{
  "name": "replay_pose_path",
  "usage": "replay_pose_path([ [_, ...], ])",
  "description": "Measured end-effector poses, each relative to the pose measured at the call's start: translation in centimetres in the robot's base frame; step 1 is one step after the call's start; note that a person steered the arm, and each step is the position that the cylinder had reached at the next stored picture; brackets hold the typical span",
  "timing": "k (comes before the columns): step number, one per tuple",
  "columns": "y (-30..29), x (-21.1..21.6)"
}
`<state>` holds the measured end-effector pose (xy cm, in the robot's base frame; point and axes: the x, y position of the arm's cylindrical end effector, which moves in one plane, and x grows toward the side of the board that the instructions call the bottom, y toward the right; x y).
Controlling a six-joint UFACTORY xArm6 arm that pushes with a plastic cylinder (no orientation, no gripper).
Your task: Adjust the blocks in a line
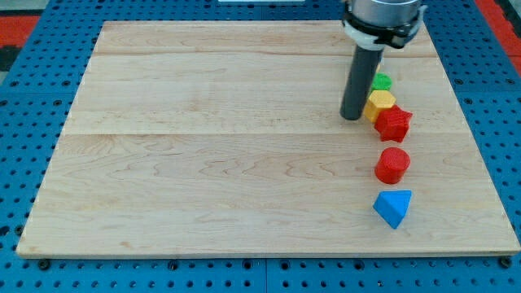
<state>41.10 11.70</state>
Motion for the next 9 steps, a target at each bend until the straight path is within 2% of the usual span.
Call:
replay_pose_path([
  [2, -1.0, 0.3],
  [4, -4.0, 18.8],
  [5, -0.3, 19.4],
  [6, 6.6, 16.8],
  [8, 4.4, 14.9],
  [9, 4.3, 12.2],
])
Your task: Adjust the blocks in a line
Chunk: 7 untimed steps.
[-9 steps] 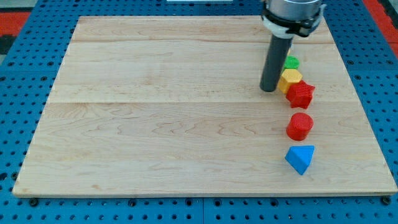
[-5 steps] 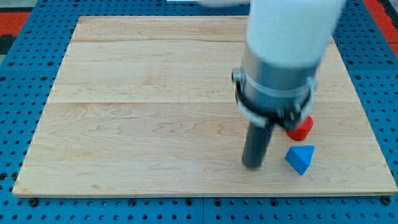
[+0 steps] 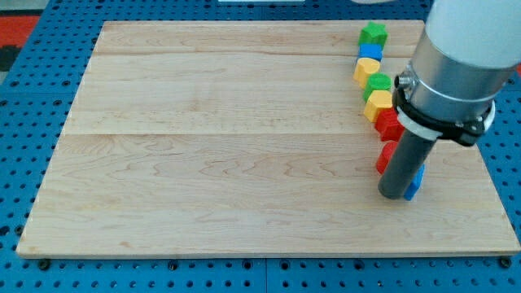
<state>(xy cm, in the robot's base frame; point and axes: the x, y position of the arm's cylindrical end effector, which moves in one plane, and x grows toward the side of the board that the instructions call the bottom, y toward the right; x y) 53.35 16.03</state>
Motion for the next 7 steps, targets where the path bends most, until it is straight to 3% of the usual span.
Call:
replay_pose_path([
  [2, -3.7, -3.2],
  [3, -9.9, 0.4],
  [4, -0.1, 4.4],
  [5, 11.2, 2.4],
  [6, 12.8, -4.7],
  [7, 10.8, -8.2],
])
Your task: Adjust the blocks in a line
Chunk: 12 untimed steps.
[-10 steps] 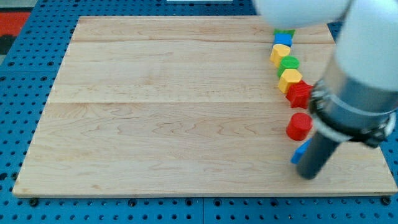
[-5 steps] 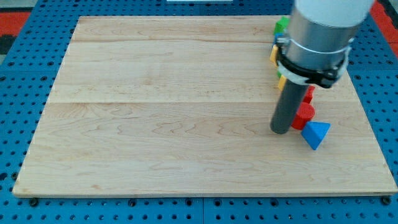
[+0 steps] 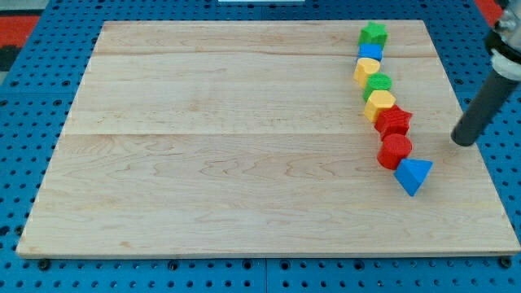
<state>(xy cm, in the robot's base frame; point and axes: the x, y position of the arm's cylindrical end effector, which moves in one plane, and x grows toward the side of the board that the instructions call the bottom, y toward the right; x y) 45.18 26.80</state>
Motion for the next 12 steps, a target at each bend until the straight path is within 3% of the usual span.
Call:
replay_pose_path([
  [5, -7.4, -0.1],
  [7, -5.6, -0.9],
  [8, -4.8, -3.8],
  [9, 3.5, 1.2],
  [10, 5.6, 12.5],
  [11, -8.4, 14.5],
  [12, -23.6, 9.9],
])
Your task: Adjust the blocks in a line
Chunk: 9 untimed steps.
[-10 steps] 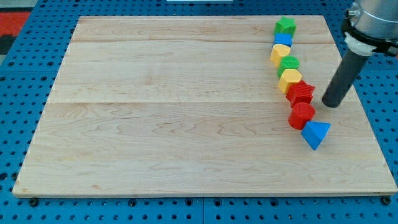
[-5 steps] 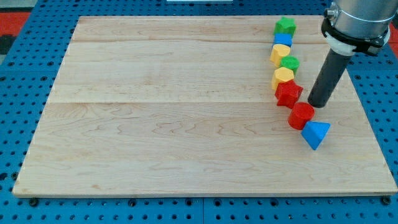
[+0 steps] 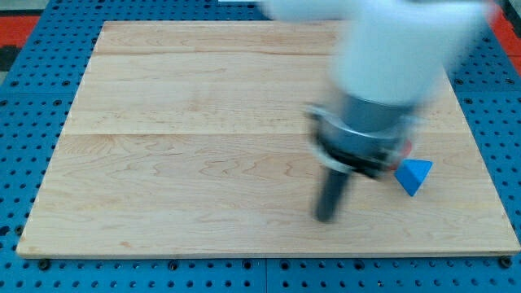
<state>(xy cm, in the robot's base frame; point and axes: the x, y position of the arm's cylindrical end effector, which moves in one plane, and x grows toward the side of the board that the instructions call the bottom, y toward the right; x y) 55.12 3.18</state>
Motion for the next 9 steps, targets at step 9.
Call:
replay_pose_path([
  [9, 5.5, -35.7],
])
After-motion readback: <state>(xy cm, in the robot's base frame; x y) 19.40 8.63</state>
